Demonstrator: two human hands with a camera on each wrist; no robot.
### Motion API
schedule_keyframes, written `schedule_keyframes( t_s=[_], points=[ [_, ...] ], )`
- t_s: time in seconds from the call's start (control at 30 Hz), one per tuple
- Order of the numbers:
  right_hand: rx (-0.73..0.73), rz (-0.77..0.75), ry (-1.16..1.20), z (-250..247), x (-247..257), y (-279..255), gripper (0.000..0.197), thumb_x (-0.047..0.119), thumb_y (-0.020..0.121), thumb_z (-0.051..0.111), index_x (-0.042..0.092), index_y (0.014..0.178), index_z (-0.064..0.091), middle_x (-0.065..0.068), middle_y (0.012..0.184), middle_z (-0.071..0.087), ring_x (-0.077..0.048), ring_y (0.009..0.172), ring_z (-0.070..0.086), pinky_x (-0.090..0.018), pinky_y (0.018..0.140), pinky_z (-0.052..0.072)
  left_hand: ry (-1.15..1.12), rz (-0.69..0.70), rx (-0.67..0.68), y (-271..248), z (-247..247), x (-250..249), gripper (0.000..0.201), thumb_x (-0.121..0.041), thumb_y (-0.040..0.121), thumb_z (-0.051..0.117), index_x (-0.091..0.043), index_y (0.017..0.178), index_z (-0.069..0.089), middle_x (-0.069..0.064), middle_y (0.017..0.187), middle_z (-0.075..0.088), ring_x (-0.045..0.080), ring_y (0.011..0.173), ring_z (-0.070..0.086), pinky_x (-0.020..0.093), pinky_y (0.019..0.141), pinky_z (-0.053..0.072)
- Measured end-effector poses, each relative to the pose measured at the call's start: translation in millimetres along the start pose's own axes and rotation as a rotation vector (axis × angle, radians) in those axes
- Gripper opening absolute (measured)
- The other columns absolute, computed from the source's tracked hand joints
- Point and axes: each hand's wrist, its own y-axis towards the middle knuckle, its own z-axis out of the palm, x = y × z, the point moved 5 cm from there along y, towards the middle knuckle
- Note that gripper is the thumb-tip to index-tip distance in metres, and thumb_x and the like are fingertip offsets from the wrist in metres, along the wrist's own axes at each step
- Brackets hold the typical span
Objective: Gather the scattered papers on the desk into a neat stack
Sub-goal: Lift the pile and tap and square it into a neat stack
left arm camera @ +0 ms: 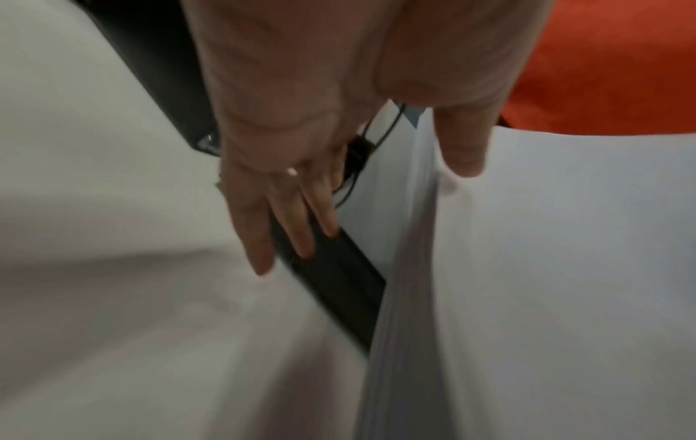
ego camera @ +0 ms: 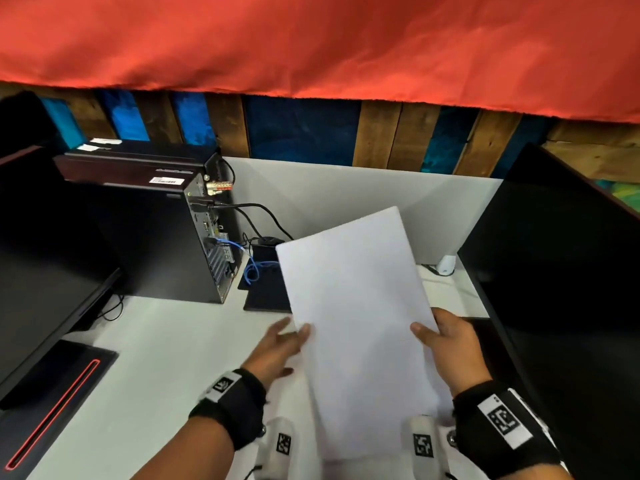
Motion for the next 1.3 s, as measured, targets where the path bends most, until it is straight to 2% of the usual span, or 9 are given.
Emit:
schedule_keyframes(
  t_s=[0.13, 0.23, 0.33, 0.4, 0.53, 0.7, 0.83, 1.0, 1.3],
  points=[
    [-0.009, 0.155, 0.175, -9, -44, -7, 0.022, -0.008, 0.087, 0.056, 0.010, 0.089, 0.069, -0.015, 0.094, 0.072, -0.030, 0.086, 0.068, -0.039, 0.082, 0.054, -0.082, -0.061, 0.183, 9, 38, 32, 0.040, -0.033, 0.089, 0.060, -0.015, 0.125, 0.057, 0.008, 0.120, 0.069, 0.029, 0.111, 0.065, 0.049, 0.098, 0.049],
    [-0.051, 0.215, 0.128, -21, -78, -11, 0.022, -0.007, 0.087, 0.056, 0.013, 0.083, 0.068, -0.012, 0.091, 0.071, -0.029, 0.087, 0.066, -0.036, 0.083, 0.052, 0.006, -0.066, 0.154, 17, 52, 43, 0.029, -0.021, 0.093, 0.054, -0.008, 0.120, 0.057, 0.013, 0.116, 0.068, 0.032, 0.104, 0.066, 0.045, 0.088, 0.055],
    [-0.098, 0.300, 0.012, -38, -117, -10, 0.016, -0.007, 0.085, 0.060, 0.008, 0.080, 0.067, -0.017, 0.089, 0.070, -0.030, 0.086, 0.064, -0.036, 0.084, 0.050, 0.090, -0.141, 0.192, 20, 67, 60, 0.011, -0.014, 0.095, 0.050, -0.005, 0.099, 0.054, 0.010, 0.088, 0.063, 0.022, 0.072, 0.061, 0.031, 0.062, 0.053],
    [-0.114, 0.351, -0.095, -47, -140, -7, 0.009, -0.006, 0.082, 0.063, -0.004, 0.089, 0.068, -0.021, 0.090, 0.069, -0.028, 0.082, 0.064, -0.040, 0.084, 0.052, 0.183, -0.188, 0.198, 23, 76, 73, 0.010, -0.013, 0.094, 0.048, -0.008, 0.086, 0.050, 0.010, 0.076, 0.053, 0.019, 0.059, 0.052, 0.033, 0.062, 0.049],
    [-0.125, 0.413, -0.270, -59, -169, -5, 0.014, -0.002, 0.081, 0.066, -0.005, 0.093, 0.070, -0.017, 0.086, 0.068, -0.026, 0.081, 0.063, -0.028, 0.074, 0.045, 0.481, -0.180, 0.159, 45, 85, 108, 0.017, -0.022, 0.087, 0.052, -0.020, 0.071, 0.047, 0.012, 0.088, 0.057, 0.026, 0.081, 0.059, 0.044, 0.083, 0.056],
    [-0.081, 0.478, -0.363, -65, -189, -4, 0.020, 0.004, 0.081, 0.067, -0.003, 0.099, 0.069, -0.015, 0.091, 0.069, -0.025, 0.084, 0.062, -0.025, 0.075, 0.042, 0.553, -0.201, 0.137, 72, 91, 148, 0.019, -0.033, 0.063, 0.050, -0.016, 0.068, 0.044, 0.020, 0.090, 0.061, 0.033, 0.089, 0.067, 0.053, 0.084, 0.055],
    [-0.083, 0.483, -0.381, -68, -189, -1, 0.023, 0.006, 0.080, 0.069, -0.002, 0.101, 0.069, -0.018, 0.097, 0.071, -0.028, 0.090, 0.064, -0.026, 0.078, 0.044, 0.441, -0.195, 0.143, 47, 95, 124, 0.015, -0.023, 0.071, 0.058, -0.016, 0.084, 0.054, 0.019, 0.101, 0.065, 0.038, 0.096, 0.067, 0.054, 0.081, 0.056],
    [-0.086, 0.530, -0.378, -67, -188, -7, 0.016, 0.014, 0.079, 0.073, 0.002, 0.087, 0.067, -0.018, 0.096, 0.071, -0.026, 0.083, 0.061, -0.031, 0.081, 0.048, 0.261, -0.244, 0.140, 23, 96, 99, 0.034, -0.005, 0.086, 0.057, -0.005, 0.119, 0.050, 0.012, 0.087, 0.063, 0.025, 0.067, 0.063, 0.041, 0.069, 0.059],
    [-0.066, 0.414, -0.569, -66, -145, 2, 0.052, 0.037, 0.084, 0.065, 0.005, 0.125, 0.057, -0.016, 0.122, 0.062, -0.029, 0.113, 0.058, -0.031, 0.097, 0.041, 0.170, -0.174, 0.049, 10, 41, 83, 0.027, -0.009, 0.086, 0.051, -0.015, 0.111, 0.055, 0.006, 0.092, 0.064, 0.023, 0.082, 0.063, 0.037, 0.076, 0.054]
  ],
)
